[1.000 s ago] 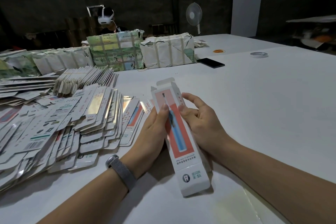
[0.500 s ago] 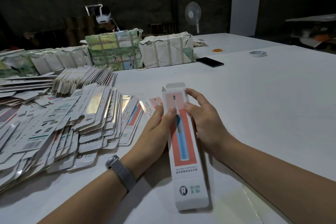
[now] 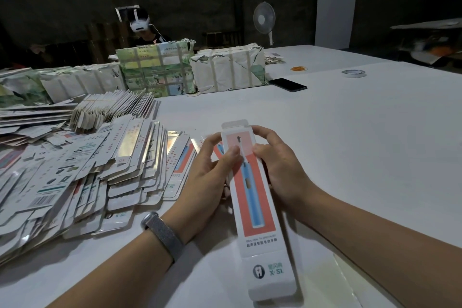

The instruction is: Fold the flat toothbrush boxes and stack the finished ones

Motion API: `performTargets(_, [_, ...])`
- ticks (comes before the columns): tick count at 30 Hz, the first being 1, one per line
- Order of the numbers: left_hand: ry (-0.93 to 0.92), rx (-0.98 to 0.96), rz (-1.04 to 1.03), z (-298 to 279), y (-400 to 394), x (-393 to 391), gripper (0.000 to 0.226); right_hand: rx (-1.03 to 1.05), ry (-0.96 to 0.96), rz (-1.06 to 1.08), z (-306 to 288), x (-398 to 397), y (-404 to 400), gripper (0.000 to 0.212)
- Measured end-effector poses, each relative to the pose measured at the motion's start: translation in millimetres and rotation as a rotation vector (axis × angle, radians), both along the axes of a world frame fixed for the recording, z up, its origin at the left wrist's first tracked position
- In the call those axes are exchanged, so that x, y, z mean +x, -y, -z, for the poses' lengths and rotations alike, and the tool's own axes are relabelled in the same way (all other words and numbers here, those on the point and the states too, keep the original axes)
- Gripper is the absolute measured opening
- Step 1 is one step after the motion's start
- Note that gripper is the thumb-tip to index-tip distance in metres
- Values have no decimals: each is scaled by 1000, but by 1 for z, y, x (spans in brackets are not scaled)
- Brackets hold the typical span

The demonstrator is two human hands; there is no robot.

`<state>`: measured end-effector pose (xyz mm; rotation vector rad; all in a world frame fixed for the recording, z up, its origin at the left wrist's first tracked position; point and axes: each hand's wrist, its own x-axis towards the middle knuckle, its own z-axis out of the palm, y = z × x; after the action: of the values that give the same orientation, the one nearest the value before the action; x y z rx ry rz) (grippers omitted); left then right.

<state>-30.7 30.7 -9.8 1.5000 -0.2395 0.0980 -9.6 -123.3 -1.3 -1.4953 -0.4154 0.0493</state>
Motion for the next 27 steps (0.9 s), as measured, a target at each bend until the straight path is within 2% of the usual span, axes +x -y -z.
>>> performTargets(3, [-13,12,7,0,0,-1,44,9,-33,-7,-1,1,1,22])
performTargets(6, [-25,33,28,-1,-1,-1,42,26,-44,13,0,1,1,10])
performTargets(9, [-28,68,37,0,0,-1,48,47,-68,55,0,1,1,11])
performTargets(11, [-29,79,39,0,0,0,53,47,-63,72,0,2,0,10])
performTargets(14, [-33,98,45,-1,-1,-1,46,72,-49,89,0,2,-1,10])
performTargets(19, [-36,98,43,-2,-2,-2,48,115,-1,111,0,3,0,5])
performTargets(23, [-26,94,23,0,-1,0,44,163,8,101,0,3,0,11])
performTargets(27, [-47,76,14,1,-1,2,54,176,2,91,1,3,0,14])
